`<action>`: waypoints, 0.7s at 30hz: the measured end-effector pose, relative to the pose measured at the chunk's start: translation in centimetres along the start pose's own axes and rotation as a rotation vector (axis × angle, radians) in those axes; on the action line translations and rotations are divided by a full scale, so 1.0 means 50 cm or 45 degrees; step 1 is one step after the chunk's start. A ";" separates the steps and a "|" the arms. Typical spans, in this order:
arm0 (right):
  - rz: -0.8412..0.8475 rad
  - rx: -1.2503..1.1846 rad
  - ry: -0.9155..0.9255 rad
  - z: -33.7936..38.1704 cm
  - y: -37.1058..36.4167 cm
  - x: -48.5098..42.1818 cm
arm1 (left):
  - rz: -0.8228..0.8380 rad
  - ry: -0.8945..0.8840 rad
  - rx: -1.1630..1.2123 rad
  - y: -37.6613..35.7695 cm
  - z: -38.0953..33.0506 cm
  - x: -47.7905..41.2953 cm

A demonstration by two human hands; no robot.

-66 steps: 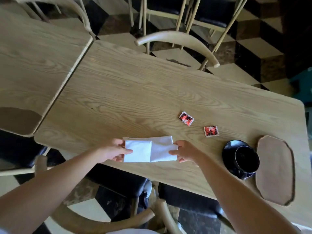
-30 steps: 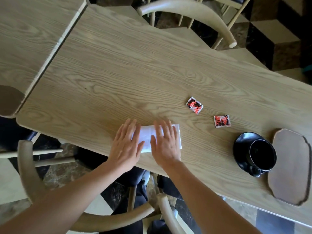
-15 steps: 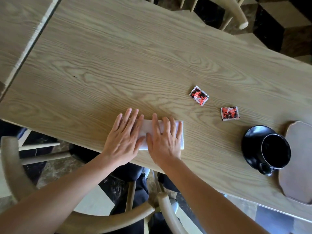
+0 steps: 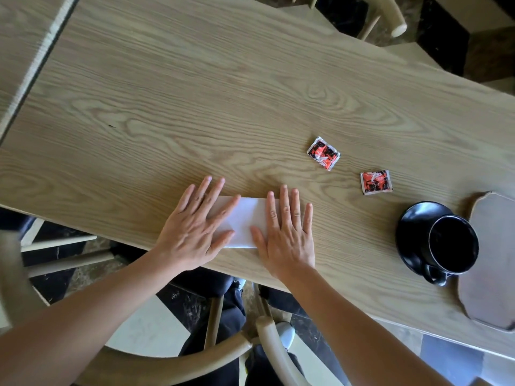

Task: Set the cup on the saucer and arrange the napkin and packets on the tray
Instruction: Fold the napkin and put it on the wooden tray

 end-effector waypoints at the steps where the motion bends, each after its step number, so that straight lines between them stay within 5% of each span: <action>1: 0.020 -0.001 -0.003 -0.004 -0.002 0.002 | 0.002 0.001 0.001 0.001 -0.001 0.000; 6: -0.065 -0.156 -0.133 0.000 0.031 -0.002 | 0.003 -0.032 -0.018 -0.001 -0.006 -0.001; 13: -0.060 -0.237 0.104 0.170 0.043 -0.058 | 0.032 -0.111 -0.069 -0.006 -0.007 0.003; 21: -0.104 -0.186 -0.095 0.044 0.005 -0.027 | 0.039 -0.064 -0.028 -0.003 0.004 0.000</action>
Point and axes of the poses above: each hand's wrist, its own x-axis away from the middle knuckle, its own y-axis out of the back of the hand, z = x × y, the point moved 9 cm from there along -x, towards the middle knuckle, and after that the axes turned 12 degrees about z, right-handed, at the moved point
